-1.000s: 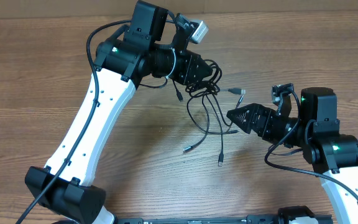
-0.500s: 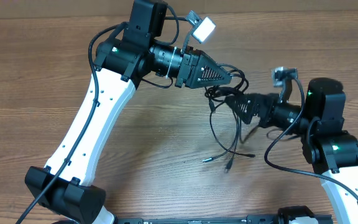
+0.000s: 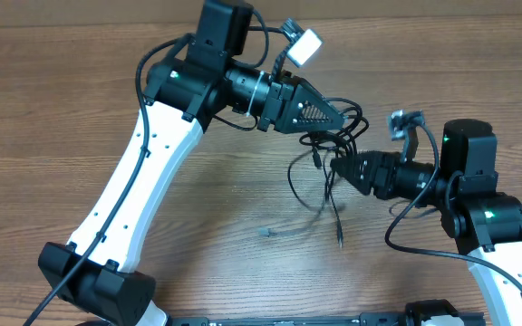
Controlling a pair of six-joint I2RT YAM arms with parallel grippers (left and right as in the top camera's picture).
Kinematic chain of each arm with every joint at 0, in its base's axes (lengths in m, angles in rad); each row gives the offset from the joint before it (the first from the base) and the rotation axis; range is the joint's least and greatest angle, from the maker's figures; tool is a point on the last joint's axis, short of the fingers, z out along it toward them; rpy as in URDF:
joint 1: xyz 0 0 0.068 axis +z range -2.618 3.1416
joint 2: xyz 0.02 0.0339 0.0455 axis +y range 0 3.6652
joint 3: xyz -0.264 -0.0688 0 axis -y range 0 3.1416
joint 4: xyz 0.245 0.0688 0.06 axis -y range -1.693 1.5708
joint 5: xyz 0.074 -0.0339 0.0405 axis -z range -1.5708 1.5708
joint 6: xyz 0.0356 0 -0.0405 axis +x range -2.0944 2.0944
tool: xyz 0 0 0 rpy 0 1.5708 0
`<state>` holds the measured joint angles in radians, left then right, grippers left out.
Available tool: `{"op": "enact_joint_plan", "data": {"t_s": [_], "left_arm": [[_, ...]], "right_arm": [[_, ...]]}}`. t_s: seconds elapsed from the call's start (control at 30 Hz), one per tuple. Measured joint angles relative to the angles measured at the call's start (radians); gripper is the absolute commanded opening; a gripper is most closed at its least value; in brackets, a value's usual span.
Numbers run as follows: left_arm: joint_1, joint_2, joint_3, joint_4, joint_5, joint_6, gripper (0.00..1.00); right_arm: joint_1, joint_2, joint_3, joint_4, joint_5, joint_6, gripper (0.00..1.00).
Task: Untangle cables
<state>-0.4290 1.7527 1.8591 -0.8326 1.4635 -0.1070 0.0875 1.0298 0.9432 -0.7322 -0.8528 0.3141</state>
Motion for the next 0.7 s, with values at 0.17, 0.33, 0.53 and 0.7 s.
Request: {"op": "enact_joint_plan", "data": {"t_s": [0.17, 0.33, 0.53, 0.7], "left_arm": [[0.066, 0.000, 0.000, 0.000, -0.053, -0.014, 0.04], [0.111, 0.000, 0.000, -0.019, -0.119, -0.022, 0.04], [0.188, 0.000, 0.000, -0.099, -0.283, -0.024, 0.04], [0.187, 0.000, 0.000, -0.143, -0.351, -0.024, 0.04]], "right_arm": [[0.000, 0.000, 0.000, -0.102, -0.028, -0.111, 0.04], [0.000, 0.000, 0.000, -0.135, -0.023, -0.135, 0.94], [0.000, 0.000, 0.000, -0.120, 0.015, -0.150, 1.00], [0.000, 0.000, -0.001, 0.034, 0.035, -0.154, 0.96]]}}
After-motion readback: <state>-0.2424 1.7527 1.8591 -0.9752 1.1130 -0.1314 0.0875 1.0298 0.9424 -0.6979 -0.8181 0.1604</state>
